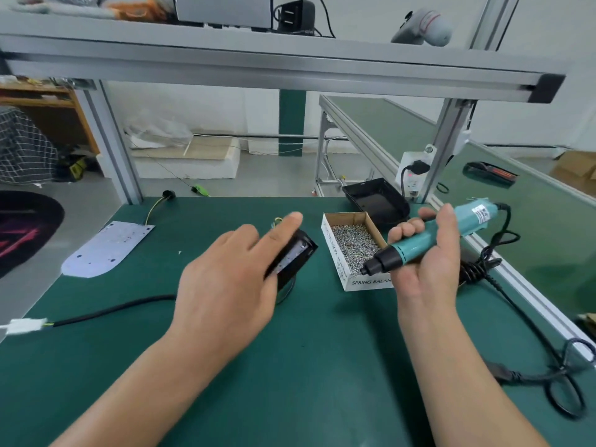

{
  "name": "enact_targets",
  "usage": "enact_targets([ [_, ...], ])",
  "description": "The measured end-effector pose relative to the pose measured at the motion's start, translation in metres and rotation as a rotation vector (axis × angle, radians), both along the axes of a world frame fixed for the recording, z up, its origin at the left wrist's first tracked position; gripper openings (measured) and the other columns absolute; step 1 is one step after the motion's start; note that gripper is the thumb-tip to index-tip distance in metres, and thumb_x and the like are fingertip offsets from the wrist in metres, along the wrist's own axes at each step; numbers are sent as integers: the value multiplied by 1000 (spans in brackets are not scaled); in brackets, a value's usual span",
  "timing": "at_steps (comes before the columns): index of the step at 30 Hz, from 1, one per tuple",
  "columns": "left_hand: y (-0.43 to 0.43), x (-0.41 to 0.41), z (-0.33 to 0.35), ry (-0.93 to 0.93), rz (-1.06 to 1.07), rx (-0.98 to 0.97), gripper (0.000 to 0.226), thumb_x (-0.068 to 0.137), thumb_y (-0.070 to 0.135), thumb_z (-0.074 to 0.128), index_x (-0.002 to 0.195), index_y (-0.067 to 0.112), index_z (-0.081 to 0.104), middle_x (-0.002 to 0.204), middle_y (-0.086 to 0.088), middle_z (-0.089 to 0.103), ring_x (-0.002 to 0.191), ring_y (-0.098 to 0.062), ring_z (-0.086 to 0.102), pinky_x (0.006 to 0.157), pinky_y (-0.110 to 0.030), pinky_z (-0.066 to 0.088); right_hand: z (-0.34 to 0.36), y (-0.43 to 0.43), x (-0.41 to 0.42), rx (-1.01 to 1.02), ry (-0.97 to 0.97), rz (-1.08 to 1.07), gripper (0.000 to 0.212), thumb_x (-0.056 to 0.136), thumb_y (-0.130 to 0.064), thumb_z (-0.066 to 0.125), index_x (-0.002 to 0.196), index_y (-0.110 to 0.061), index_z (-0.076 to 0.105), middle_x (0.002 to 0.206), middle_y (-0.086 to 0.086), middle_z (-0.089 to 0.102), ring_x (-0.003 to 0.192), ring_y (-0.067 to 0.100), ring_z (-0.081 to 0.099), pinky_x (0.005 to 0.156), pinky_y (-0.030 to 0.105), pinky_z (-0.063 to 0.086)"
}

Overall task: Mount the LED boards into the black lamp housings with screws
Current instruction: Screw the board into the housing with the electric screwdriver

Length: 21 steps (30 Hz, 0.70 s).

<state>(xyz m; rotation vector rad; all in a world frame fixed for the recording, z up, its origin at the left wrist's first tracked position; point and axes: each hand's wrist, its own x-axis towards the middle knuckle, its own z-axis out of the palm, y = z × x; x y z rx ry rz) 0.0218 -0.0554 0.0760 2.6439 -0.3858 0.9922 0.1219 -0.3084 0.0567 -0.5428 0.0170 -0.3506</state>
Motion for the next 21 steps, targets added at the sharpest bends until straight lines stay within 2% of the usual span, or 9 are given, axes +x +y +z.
enact_targets([
  [2, 7, 4, 0, 61, 40, -178, 70, 97, 21, 59, 157, 49, 37, 87, 11, 52, 77, -17, 55, 60, -42, 55, 0, 0, 0, -2, -12, -2, 26, 102, -38, 68, 97, -13, 63, 73, -2, 52, 62, 12, 54, 65, 28, 55],
  [4, 14, 8, -4, 130, 60, -360, 75, 98, 23, 62, 156, 58, 30, 98, 14, 59, 86, -10, 56, 74, -43, 56, -1, 0, -1, -10, -15, -4, 26, 101, -38, 70, 96, -14, 63, 74, -2, 52, 63, 12, 54, 66, 28, 55],
  [7, 19, 9, -7, 121, 54, -466, 74, 98, 23, 63, 152, 64, 33, 106, 17, 61, 90, -8, 56, 77, -36, 54, -1, 1, 0, -18, -10, -7, 25, 101, -37, 70, 96, -14, 62, 74, -2, 52, 63, 12, 53, 66, 28, 55],
  [11, 17, 7, -8, 4, -10, -322, 65, 94, 25, 59, 151, 51, 45, 96, 13, 58, 84, -14, 56, 68, -40, 56, -3, 2, 0, -11, 14, -1, 26, 101, -37, 70, 96, -14, 62, 73, -1, 52, 63, 13, 53, 66, 27, 54],
  [14, 14, 9, -11, -110, -164, -51, 63, 90, 16, 59, 147, 41, 52, 92, 7, 52, 82, -23, 54, 56, -40, 52, -3, 3, 1, -12, 29, 4, 26, 101, -37, 70, 94, -14, 62, 71, -2, 52, 62, 12, 53, 65, 27, 53],
  [16, 11, 13, -15, -125, -263, 125, 63, 89, 8, 58, 144, 38, 54, 93, 3, 52, 81, -25, 52, 54, -36, 47, -4, 3, 1, -13, 46, 4, 26, 101, -38, 70, 93, -14, 62, 71, -3, 52, 62, 12, 54, 65, 27, 53],
  [18, 10, 19, -18, -99, -329, 132, 63, 88, 3, 60, 141, 37, 55, 94, 1, 53, 83, -25, 52, 58, -35, 47, -4, 3, 2, -6, 45, 2, 26, 100, -38, 70, 93, -14, 62, 72, -3, 53, 62, 12, 54, 65, 27, 54],
  [21, 14, 22, -21, -81, -321, -18, 65, 87, 3, 60, 142, 39, 55, 97, 5, 52, 87, -24, 53, 58, -42, 52, -4, 3, 2, 0, 40, 16, 26, 100, -38, 71, 93, -14, 62, 72, -3, 53, 63, 12, 54, 66, 27, 54],
])
